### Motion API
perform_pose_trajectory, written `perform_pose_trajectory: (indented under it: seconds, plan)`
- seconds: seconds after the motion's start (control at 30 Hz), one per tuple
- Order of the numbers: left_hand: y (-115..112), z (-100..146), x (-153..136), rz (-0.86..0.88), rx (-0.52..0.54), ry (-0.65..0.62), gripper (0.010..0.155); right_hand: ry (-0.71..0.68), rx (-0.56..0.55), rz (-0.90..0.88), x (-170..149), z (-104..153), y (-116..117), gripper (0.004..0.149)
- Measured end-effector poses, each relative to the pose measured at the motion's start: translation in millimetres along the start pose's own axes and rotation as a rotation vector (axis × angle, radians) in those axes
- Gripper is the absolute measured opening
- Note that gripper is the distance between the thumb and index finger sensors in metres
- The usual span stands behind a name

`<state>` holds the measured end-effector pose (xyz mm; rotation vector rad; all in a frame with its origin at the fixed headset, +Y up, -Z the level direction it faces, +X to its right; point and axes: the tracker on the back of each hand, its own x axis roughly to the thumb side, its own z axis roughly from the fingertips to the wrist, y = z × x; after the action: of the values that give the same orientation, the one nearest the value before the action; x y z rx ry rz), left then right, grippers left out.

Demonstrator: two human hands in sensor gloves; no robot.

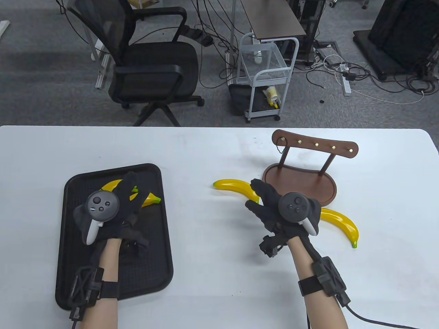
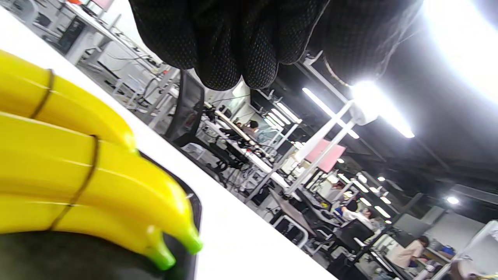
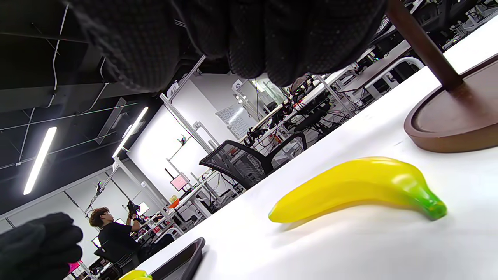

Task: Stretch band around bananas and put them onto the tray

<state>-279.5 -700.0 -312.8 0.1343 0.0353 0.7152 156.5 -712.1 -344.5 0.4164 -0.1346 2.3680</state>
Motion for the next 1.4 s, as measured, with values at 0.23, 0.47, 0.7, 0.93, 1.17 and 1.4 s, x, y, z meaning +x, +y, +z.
perform_pose_trajectory:
  seconds: [0.23,0.47,0.7,0.93,1.17,1.4]
  plan:
    - [-6.4,3.5,25.5,0.041,-0.035,-0.088,0.063,0.0,-0.009,-0.004,0.1,-0.2,-2.2,0.068]
    - [-26.2,7.3,43.5,0.053,-0.106,-0.165,0.064,0.028,-0.015,-0.03,-6.1,-0.4,-5.1,0.069]
    - [-46.9,9.3,51.0,0.126,-0.198,-0.205,0.064,0.106,-0.061,-0.138,-20.2,-1.7,-8.8,0.069]
    - [-59.6,11.8,53.8,0.147,-0.25,-0.218,0.064,0.27,-0.182,-0.22,-45.4,-12.5,-20.2,0.069]
    - [-62.9,12.4,54.5,0.148,-0.259,-0.226,0.063,0.432,-0.291,-0.319,-69.8,-28.2,-33.2,0.07]
    - [-67.2,13.7,58.2,0.152,-0.279,-0.237,0.062,0.537,-0.327,-0.425,-90.6,-49.2,-35.5,0.071]
